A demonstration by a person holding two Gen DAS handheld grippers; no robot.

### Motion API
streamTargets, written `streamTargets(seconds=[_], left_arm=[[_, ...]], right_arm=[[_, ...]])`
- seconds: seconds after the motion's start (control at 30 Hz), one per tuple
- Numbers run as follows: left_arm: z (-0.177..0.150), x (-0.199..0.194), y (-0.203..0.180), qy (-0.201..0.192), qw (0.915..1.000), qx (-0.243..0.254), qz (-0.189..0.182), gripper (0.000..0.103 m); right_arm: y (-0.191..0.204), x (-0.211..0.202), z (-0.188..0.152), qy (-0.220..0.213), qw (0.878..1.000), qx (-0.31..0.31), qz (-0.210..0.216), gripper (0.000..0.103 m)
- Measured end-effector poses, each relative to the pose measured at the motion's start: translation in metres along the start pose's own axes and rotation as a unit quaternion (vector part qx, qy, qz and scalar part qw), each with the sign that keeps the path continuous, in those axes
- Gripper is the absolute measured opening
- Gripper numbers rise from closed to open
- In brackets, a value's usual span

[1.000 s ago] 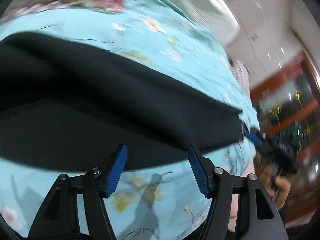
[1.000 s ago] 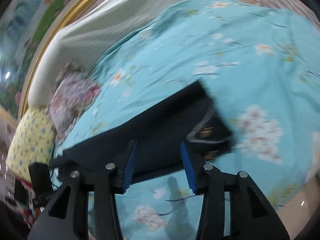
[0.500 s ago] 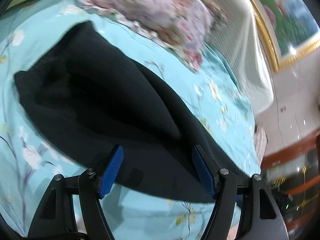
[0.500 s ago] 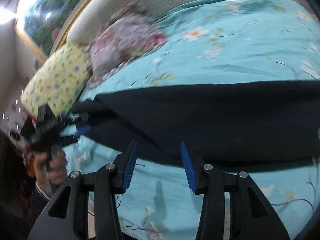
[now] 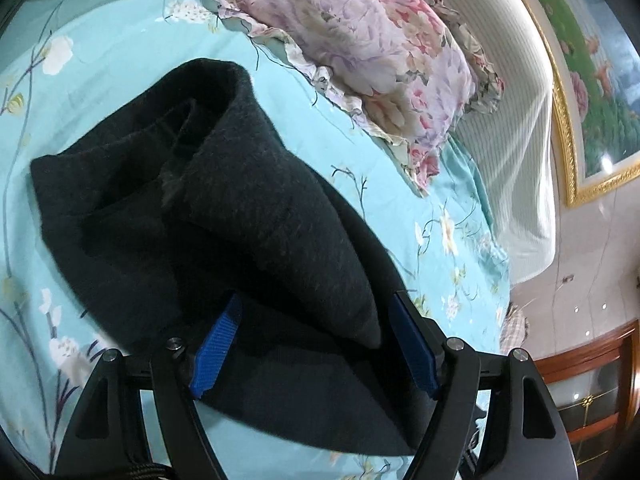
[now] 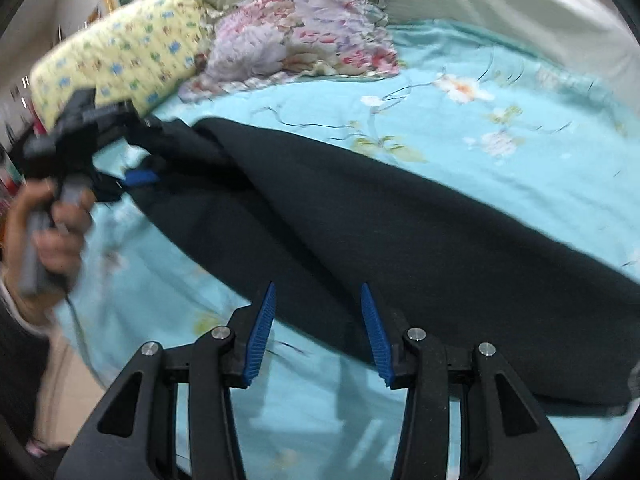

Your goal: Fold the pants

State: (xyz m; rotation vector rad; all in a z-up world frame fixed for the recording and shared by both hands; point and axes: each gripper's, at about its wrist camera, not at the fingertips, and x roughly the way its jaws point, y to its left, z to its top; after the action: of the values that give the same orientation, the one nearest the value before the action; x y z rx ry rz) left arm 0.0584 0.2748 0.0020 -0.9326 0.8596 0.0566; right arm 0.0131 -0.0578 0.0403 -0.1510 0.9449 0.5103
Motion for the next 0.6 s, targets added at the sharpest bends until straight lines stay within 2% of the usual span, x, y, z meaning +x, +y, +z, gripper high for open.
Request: streamTargets(seconds=[0.13, 0.2, 0.3, 0.43, 0.53, 0.6], left_arm=[[0.005, 0.005, -0.006, -0.007, 1.0000, 0.001, -0.001, 0.076], [0.006, 0.007, -0.006, -0.009, 1.0000, 0.000, 0.002, 0.076], [0.010, 0.009, -0.004, -0.011, 0.9998, -0.011, 0.010, 0.076], [0.011, 0.011, 0.002, -0.009, 0.9995, -0.027, 0.014, 0.076], [0.008, 0.010, 0.007, -0.007, 0.9992, -0.037, 0.014, 0.076], [0.004, 0.009, 0.009, -0.008, 0.9990, -0.043, 0.011, 0.076]], right_arm=[[-0.007, 0.002, -0.002, 0.008, 0.999, -0.027, -0.033, 0.046], [-0.003, 0.004, 0.003, 0.008, 0.999, -0.034, -0.029, 0.046], [0.016, 0.012, 0.017, -0.003, 0.997, -0.064, -0.030, 0.046], [0.052, 0.035, 0.033, -0.014, 0.989, -0.134, -0.066, 0.046], [0.068, 0.054, 0.039, -0.008, 0.983, -0.165, -0.075, 0.046], [0.076, 0.055, 0.044, -0.018, 0.983, -0.173, -0.059, 0.046]])
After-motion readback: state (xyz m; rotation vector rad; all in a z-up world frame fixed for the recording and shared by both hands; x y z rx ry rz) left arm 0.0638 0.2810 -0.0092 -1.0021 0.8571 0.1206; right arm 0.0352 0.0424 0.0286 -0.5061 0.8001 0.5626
